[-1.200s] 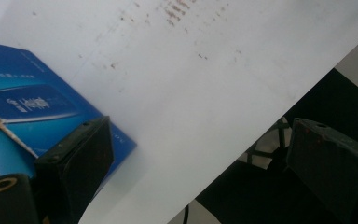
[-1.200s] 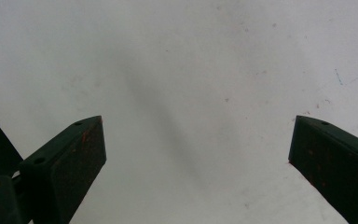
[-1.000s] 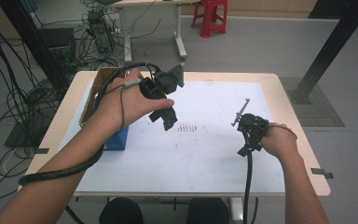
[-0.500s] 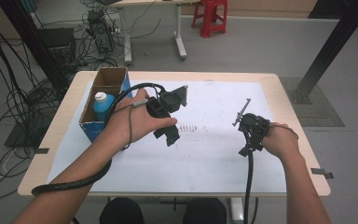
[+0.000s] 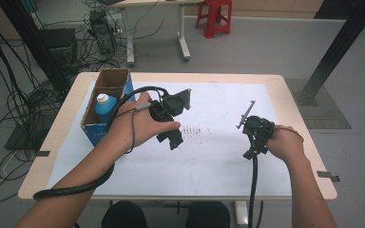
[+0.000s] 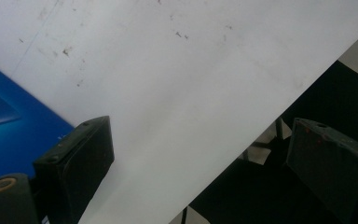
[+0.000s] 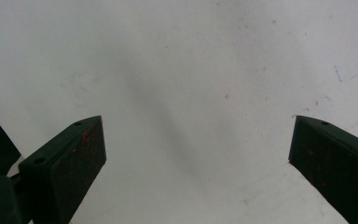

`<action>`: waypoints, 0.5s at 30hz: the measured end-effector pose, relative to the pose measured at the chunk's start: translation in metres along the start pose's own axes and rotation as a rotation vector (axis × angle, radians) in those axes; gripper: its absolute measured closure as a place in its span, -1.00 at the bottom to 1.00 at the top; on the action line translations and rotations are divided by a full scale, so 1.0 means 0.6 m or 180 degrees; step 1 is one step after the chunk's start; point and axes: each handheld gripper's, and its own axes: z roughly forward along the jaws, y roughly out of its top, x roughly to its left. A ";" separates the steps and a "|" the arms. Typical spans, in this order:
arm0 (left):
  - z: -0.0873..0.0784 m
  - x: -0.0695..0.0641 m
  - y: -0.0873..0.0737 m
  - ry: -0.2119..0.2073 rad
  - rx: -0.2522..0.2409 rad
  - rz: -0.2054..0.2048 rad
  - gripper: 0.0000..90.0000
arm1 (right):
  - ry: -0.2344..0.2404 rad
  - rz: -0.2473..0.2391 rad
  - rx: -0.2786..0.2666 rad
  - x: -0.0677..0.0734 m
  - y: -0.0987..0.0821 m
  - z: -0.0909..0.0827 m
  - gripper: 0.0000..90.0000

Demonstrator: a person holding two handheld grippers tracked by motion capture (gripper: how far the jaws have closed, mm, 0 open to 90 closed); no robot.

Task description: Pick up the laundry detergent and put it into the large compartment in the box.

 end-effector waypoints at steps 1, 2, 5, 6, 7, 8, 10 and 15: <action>0.001 0.000 0.000 0.0000 0.0003 0.0000 -0.83 | 0.0006 0.0013 0.0000 0.000 0.000 0.001 -0.92; 0.001 0.000 0.001 -0.0007 0.0006 0.0006 -0.83 | 0.0009 0.0017 0.0013 0.000 0.001 0.002 -0.92; 0.001 -0.001 0.002 -0.0003 0.0009 0.0005 -0.83 | 0.0014 0.0012 0.0001 -0.001 0.001 0.002 -0.92; 0.001 0.000 0.001 -0.0004 0.0007 0.0011 -0.83 | 0.0013 0.0011 0.0000 -0.001 0.001 0.002 -0.92; 0.001 -0.001 0.002 -0.0002 0.0009 0.0002 -0.84 | 0.0010 0.0015 0.0003 0.000 0.002 0.001 -0.92; 0.001 -0.001 0.002 -0.0002 0.0008 -0.0001 -0.84 | 0.0008 -0.0005 0.0003 0.000 0.002 0.002 -0.92; 0.001 -0.001 0.000 -0.0013 -0.0012 -0.0013 -0.84 | 0.0013 0.0001 0.0001 0.000 0.003 0.002 -0.92; 0.005 0.000 0.000 -0.0014 0.0016 -0.0004 -0.84 | 0.0010 -0.0010 0.0006 0.000 0.005 0.002 -0.92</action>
